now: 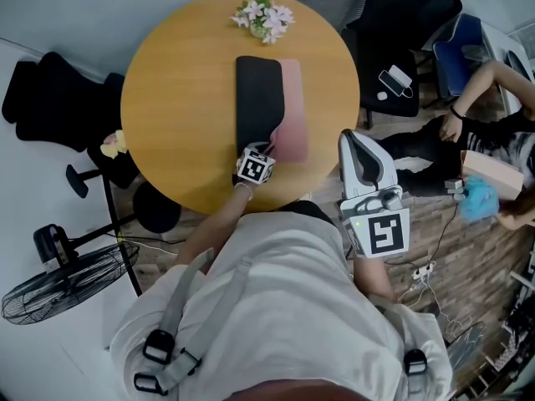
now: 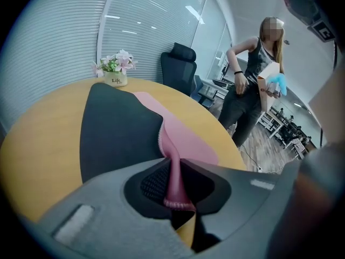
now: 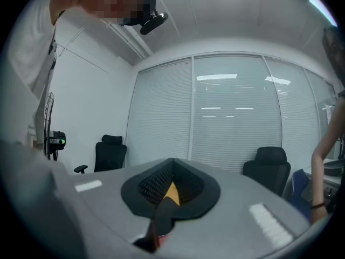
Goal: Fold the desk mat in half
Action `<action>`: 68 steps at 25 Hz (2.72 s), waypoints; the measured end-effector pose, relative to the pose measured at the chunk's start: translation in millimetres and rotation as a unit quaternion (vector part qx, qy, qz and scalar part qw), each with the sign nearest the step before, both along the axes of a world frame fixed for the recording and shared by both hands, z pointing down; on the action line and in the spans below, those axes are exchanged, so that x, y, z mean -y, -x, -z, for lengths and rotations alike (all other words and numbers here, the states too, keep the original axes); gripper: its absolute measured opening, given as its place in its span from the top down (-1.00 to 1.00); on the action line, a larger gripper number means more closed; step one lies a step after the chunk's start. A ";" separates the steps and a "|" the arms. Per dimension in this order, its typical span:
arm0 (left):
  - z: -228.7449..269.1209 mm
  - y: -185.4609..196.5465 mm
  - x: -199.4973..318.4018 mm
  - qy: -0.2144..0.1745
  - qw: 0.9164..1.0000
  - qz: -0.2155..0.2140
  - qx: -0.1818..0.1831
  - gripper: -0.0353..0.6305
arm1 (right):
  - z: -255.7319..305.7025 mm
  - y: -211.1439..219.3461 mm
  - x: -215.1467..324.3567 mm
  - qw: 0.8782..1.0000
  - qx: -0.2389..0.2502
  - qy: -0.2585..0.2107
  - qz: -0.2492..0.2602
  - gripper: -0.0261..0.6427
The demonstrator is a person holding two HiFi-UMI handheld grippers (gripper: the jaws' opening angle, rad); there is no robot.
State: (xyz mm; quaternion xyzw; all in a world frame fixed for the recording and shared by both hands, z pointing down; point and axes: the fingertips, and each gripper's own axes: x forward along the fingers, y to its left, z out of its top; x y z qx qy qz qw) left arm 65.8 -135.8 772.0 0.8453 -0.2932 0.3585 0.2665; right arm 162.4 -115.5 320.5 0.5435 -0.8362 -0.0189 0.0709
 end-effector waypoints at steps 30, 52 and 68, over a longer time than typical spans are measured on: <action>-18.1 -88.4 -4.9 0.017 0.996 -0.085 0.000 0.33 | 1.7 -42.2 -15.8 0.999 -0.010 0.005 -0.034 0.90; 120.3 -29.8 19.4 -0.093 0.983 0.025 -0.159 0.63 | -10.4 0.7 -7.7 1.000 0.002 0.012 0.000 0.91; 326.6 53.0 39.0 -0.275 0.929 0.098 -0.226 0.81 | -12.2 31.7 3.5 1.000 -0.005 0.016 0.025 0.91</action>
